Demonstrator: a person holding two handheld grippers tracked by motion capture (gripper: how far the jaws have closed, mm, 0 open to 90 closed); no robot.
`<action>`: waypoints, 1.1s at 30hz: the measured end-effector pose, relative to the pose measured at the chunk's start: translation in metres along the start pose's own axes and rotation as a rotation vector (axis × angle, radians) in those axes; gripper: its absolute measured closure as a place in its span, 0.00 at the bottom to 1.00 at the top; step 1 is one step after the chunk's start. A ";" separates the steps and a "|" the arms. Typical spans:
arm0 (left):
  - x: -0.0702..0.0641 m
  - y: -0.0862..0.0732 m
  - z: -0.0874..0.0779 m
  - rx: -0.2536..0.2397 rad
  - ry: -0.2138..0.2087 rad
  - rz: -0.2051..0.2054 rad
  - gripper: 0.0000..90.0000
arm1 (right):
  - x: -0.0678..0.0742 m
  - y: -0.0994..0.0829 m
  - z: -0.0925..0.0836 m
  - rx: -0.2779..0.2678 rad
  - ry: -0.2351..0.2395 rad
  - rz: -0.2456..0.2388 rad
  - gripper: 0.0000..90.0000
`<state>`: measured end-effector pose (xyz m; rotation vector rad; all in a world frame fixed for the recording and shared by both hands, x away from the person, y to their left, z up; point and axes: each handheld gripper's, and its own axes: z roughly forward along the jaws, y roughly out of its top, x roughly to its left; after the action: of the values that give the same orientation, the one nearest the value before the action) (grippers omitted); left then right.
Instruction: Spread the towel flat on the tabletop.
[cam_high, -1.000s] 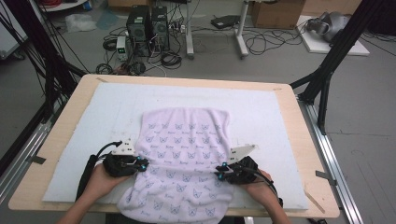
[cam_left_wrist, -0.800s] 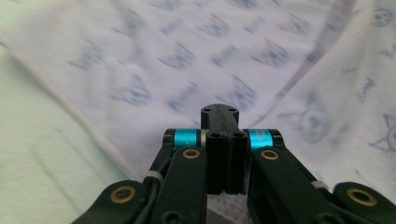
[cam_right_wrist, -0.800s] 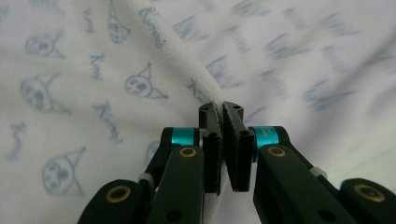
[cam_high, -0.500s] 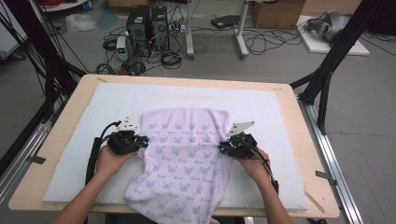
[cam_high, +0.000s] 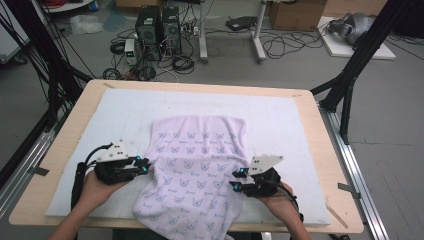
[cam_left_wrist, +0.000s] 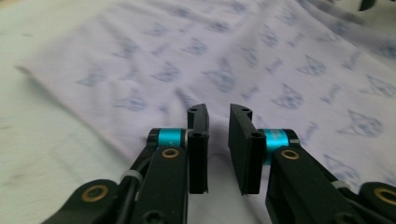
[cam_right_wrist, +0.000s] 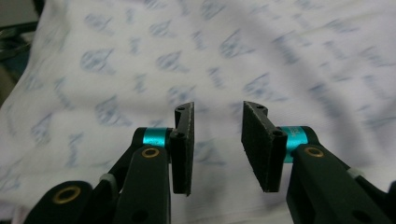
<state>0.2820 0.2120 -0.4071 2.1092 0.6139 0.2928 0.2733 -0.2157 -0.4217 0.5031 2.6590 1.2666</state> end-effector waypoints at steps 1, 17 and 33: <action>-0.003 -0.001 0.006 0.017 -0.024 0.014 0.87 | 0.002 -0.002 0.002 0.006 0.014 -0.003 0.69; -0.025 -0.013 0.030 0.112 -0.069 0.052 0.95 | 0.014 -0.011 0.017 0.089 0.103 -0.032 0.96; -0.056 -0.028 -0.039 0.042 -0.044 0.045 0.65 | 0.056 0.002 -0.032 0.001 0.158 -0.086 0.78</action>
<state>0.2091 0.2233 -0.4063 2.1664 0.5523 0.2601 0.2130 -0.2178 -0.3992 0.2972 2.7752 1.3319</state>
